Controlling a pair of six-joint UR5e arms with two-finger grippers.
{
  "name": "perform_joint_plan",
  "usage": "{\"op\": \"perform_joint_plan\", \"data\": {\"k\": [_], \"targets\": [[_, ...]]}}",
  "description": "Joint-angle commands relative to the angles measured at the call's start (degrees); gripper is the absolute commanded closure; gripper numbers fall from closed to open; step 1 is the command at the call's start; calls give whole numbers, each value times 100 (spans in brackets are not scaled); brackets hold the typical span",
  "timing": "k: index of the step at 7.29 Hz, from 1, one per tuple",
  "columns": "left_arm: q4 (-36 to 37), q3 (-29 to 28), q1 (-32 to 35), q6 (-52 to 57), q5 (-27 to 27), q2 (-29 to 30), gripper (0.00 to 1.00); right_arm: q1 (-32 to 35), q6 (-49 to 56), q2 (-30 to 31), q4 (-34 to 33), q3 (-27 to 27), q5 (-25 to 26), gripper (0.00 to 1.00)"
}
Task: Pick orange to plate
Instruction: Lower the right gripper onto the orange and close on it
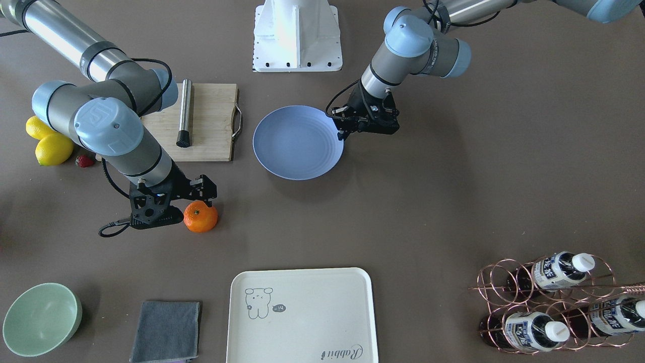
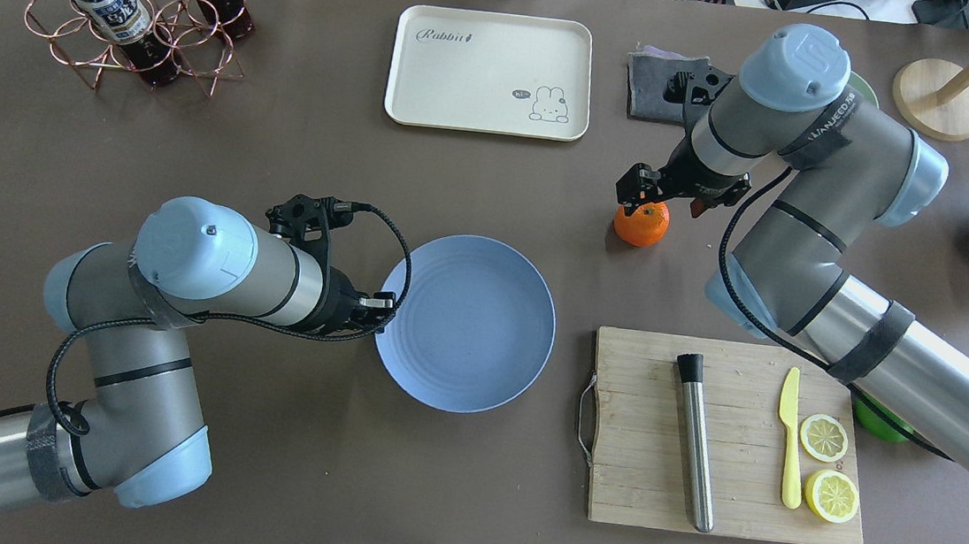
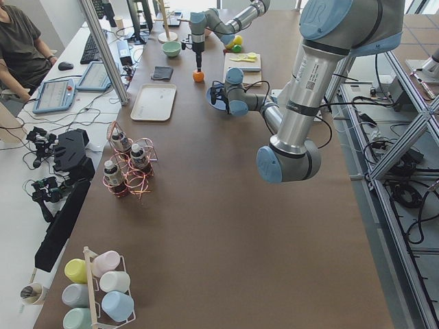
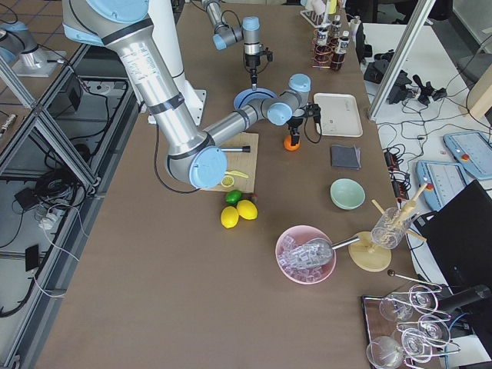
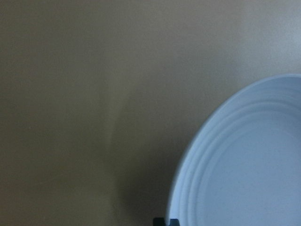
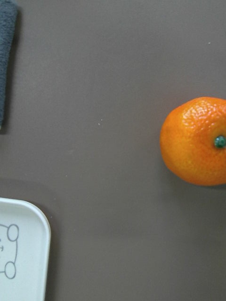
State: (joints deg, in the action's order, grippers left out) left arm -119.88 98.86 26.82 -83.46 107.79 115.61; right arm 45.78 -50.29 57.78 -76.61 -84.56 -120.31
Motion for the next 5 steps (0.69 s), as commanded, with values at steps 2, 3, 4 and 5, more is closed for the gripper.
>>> {"op": "perform_joint_plan", "data": {"k": [2,3,4,5], "targets": [[-9,-25,-36,5,-3,14,100,-175,-16,-92,400,458,262,1],[-9,-25,-36,5,-3,32,54,-175,-16,-92,401,458,271,6],[-9,-16,-36,5,-12,32,3,-175,-33,-100,401,458,262,51],[-9,-7,-28,5,-3,41,2,-158,-129,-170,401,449,227,100]]}}
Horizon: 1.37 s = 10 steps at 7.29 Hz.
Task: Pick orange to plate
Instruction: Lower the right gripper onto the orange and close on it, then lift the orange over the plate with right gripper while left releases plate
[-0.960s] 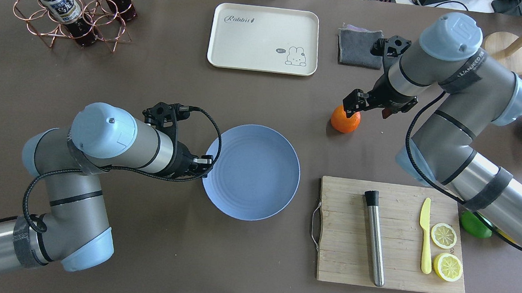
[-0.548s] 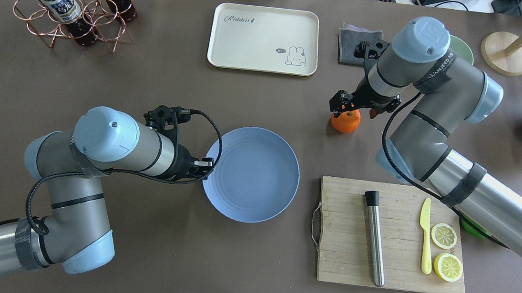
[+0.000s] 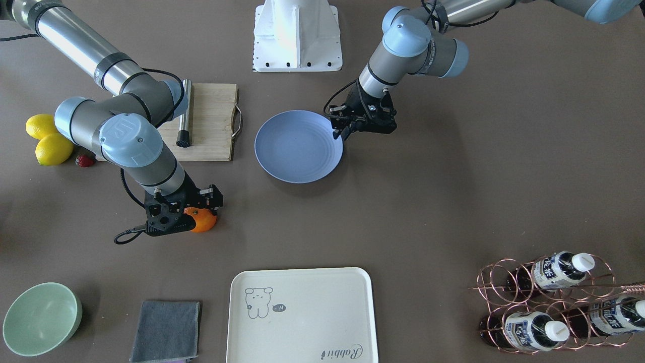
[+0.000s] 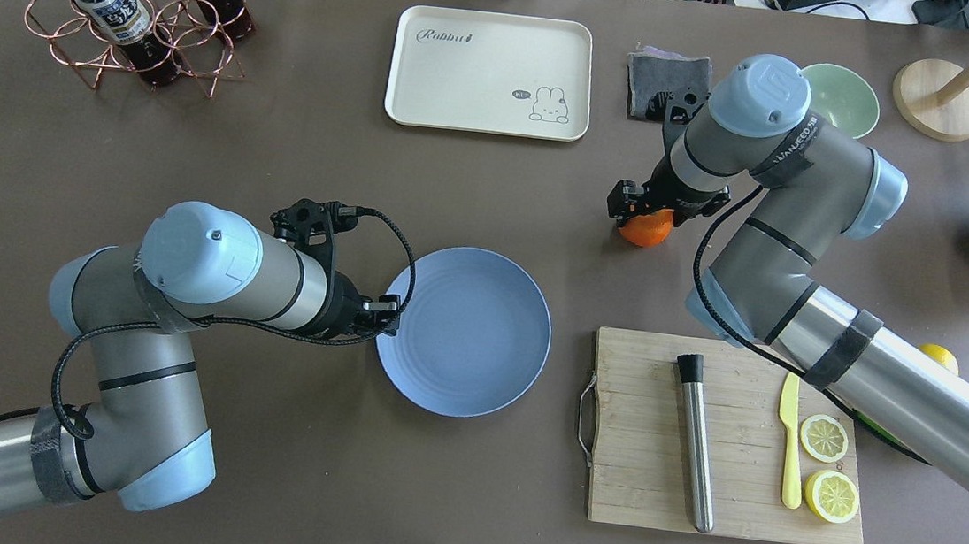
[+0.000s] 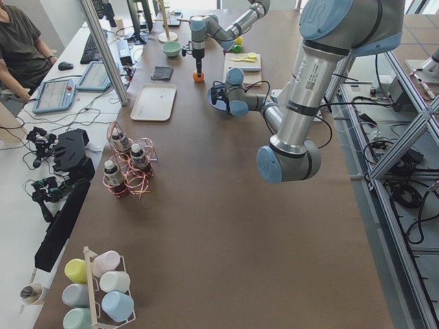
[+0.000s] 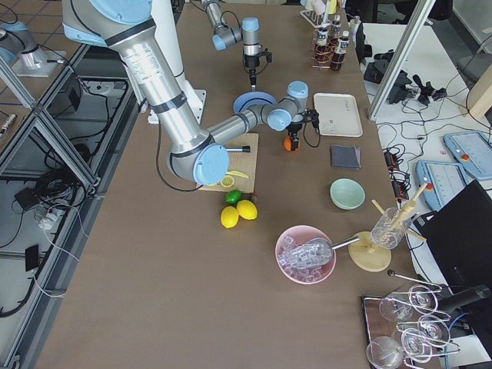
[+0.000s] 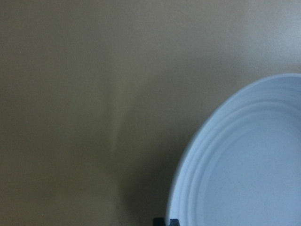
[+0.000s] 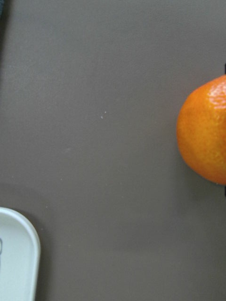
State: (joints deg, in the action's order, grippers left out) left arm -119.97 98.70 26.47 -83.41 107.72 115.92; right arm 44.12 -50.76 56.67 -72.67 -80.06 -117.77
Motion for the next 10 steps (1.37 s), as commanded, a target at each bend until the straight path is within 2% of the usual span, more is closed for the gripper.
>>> {"op": "perform_joint_plan", "data": {"k": [1,3,5,6,7,10], "targets": [[0,35,42,0,13,9,2,35,-135,-95,8,-87,-61,100],[17,254,357,44,100,-52,2,-51,-843,-365,-176,-404,-281,100],[17,203,1023,672,782,-253,2,-472,-1635,-657,-282,-631,-159,100],[17,203,1436,999,1186,-429,2,-840,-1909,-745,-517,-842,146,100],[17,185,1588,1263,1312,-526,2,-1174,-2085,-841,-720,-948,480,100],[-9,27,1633,1283,1287,-518,2,-1730,-2324,-921,-731,-888,947,100]]}}
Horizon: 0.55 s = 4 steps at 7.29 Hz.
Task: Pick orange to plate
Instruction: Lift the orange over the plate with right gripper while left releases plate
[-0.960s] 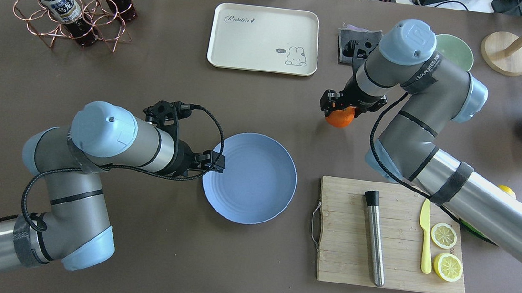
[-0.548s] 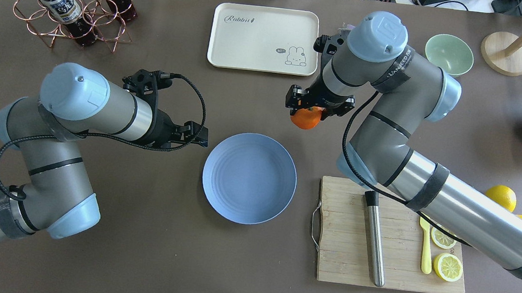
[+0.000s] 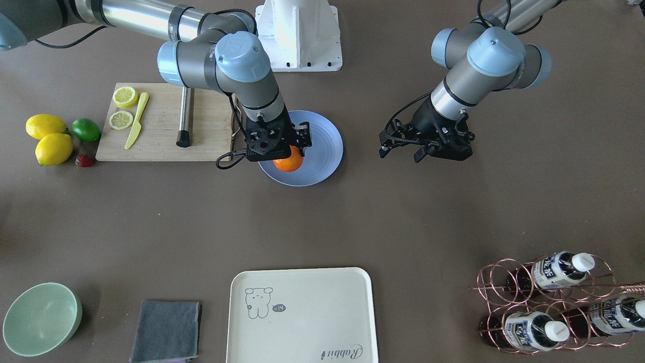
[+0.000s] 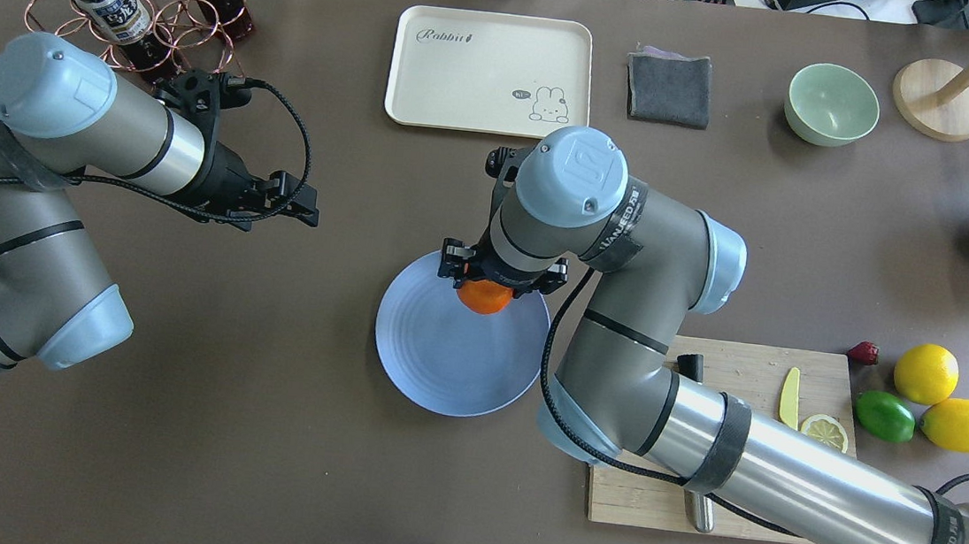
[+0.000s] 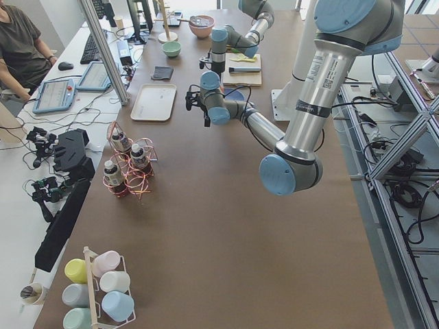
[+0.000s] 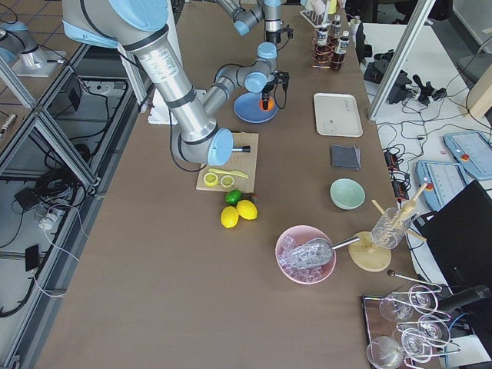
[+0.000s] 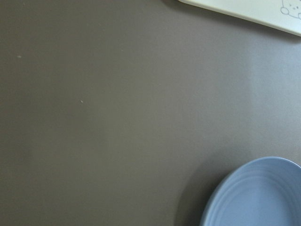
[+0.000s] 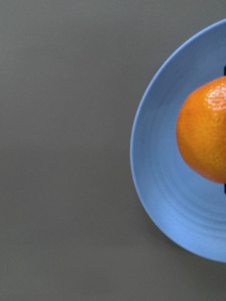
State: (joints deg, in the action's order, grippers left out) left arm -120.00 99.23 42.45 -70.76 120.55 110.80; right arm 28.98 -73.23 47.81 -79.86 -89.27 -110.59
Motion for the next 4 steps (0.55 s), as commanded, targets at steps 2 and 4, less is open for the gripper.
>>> {"op": "perform_joint_plan", "data": {"k": [2,4], "targets": [[-6,-18,61,19,-5,-5,2,-357,-78,-26,-21,59,257,100],[-14,-18,79,19,-14,-5,2,-472,-69,-9,-21,59,257,100]]}}
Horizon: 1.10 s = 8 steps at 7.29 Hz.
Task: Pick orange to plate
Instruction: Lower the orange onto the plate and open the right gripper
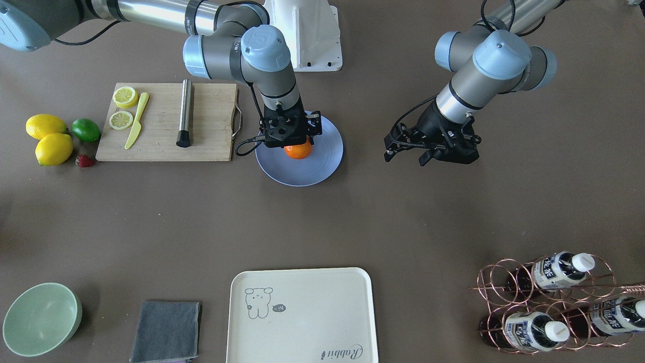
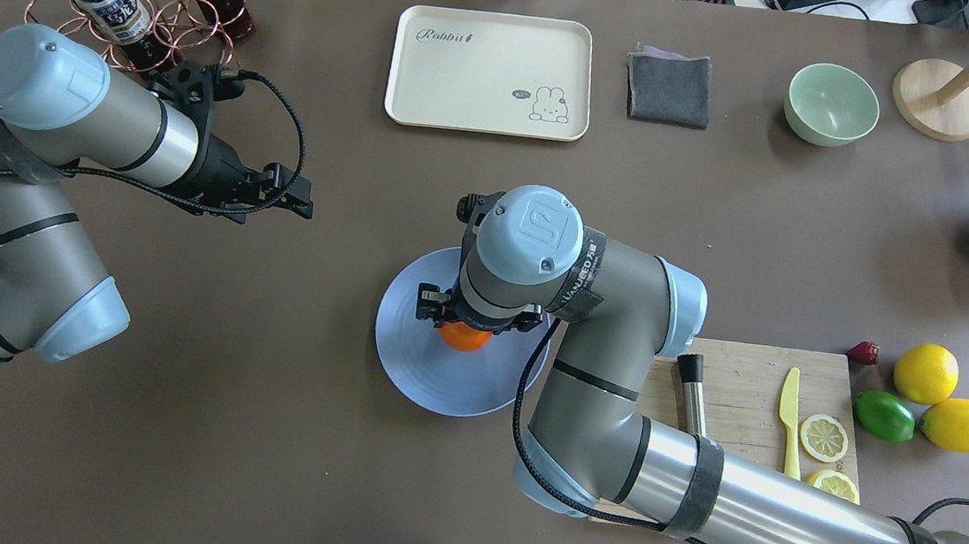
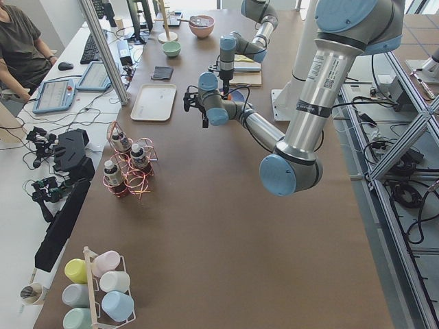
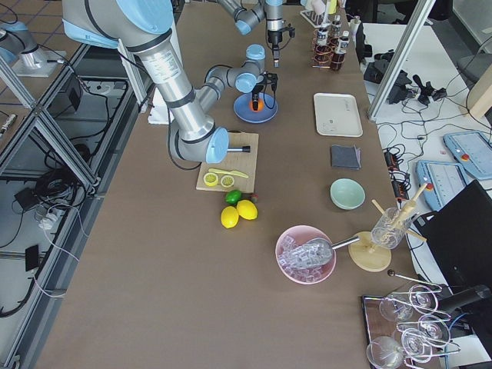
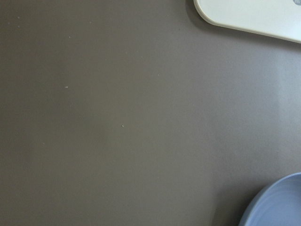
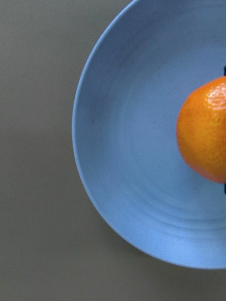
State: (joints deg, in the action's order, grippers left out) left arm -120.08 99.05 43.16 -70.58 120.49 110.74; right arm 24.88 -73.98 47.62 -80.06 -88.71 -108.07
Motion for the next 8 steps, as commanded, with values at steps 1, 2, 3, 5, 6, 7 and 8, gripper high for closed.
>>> {"op": "perform_joint_plan", "data": {"k": [1,2,3,5,6,7,8], "targets": [[-6,0,8,0,-8,-9,2,-71,6,36,-1,3,-4,100],[2,0,17,-9,-8,-18,2,-80,15,45,-1,3,-4,100],[-6,0,17,-9,-8,-26,2,-88,15,45,-9,3,-4,94],[-6,-17,8,-9,-8,-27,2,-106,6,54,-9,3,40,1],[-6,0,8,-17,-8,-18,2,-124,-3,54,-18,-15,145,1],[-6,52,8,-26,1,-18,2,-45,6,89,-18,-76,137,0],[11,70,69,0,18,-18,2,155,58,272,-9,-259,67,0]]}}
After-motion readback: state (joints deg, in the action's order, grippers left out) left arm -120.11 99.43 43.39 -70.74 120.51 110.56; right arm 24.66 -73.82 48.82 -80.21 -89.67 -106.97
